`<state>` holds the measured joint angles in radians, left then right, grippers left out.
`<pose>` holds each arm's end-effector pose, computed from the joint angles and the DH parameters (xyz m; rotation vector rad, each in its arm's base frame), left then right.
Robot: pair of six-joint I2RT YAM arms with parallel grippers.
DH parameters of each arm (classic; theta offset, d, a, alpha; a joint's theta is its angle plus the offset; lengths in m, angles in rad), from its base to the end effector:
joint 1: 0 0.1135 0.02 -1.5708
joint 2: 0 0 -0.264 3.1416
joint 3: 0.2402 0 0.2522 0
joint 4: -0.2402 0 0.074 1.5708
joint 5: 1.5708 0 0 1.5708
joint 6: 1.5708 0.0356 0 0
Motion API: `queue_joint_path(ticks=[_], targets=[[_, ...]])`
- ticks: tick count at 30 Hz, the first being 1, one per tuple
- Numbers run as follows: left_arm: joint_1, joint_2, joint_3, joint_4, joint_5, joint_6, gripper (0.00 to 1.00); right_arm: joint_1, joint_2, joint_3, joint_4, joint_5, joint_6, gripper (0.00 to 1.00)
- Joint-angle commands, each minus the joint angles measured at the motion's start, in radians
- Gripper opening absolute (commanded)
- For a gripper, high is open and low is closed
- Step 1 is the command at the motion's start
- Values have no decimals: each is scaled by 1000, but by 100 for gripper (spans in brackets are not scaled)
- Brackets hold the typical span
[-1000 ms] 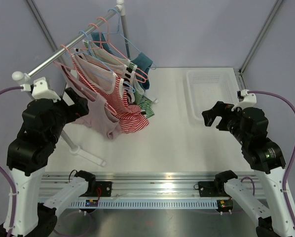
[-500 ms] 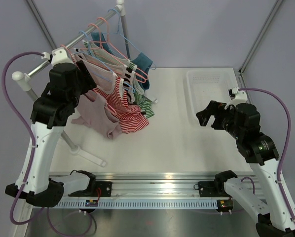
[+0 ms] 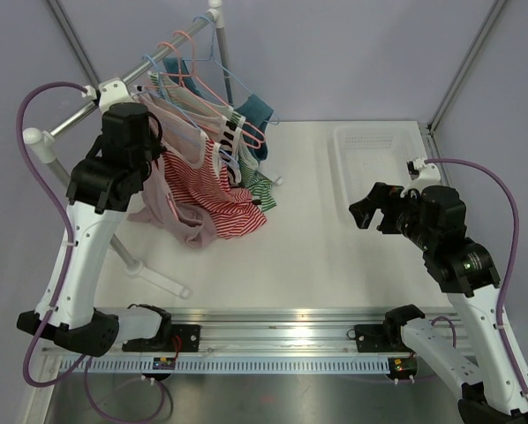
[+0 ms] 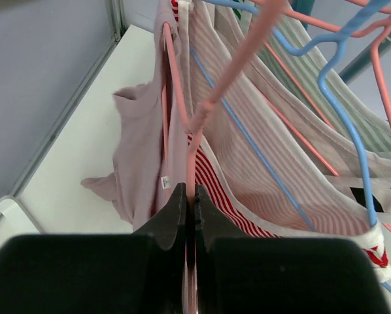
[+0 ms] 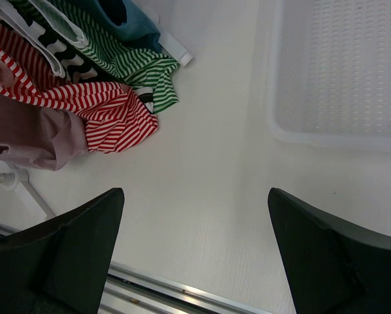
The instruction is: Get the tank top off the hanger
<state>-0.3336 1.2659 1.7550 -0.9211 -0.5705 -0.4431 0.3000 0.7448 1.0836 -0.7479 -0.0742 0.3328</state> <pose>0.2172 -0.0549 0.4898 -0.4596 1.8758 0.0551 0.1305 0.0431 0.3869 -0.0160 2.0109 0.4815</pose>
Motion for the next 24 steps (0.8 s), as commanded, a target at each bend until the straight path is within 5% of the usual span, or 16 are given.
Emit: queue_joint_path(ticks=[1, 7, 13, 24], targets=[[-19, -8, 104, 32, -83, -22, 0, -1, 8, 27, 12, -36, -14, 99], [-96, 52, 264, -15, -233, -16, 0, -2, 10, 32, 13, -44, -15, 100], [-148, 43, 353, -65, -206, -35, 0, -1, 22, 52, 12, -52, -18, 100], [-186, -213, 193, -150, 238, -54, 0, -1, 36, 62, 61, -12, 2, 100]])
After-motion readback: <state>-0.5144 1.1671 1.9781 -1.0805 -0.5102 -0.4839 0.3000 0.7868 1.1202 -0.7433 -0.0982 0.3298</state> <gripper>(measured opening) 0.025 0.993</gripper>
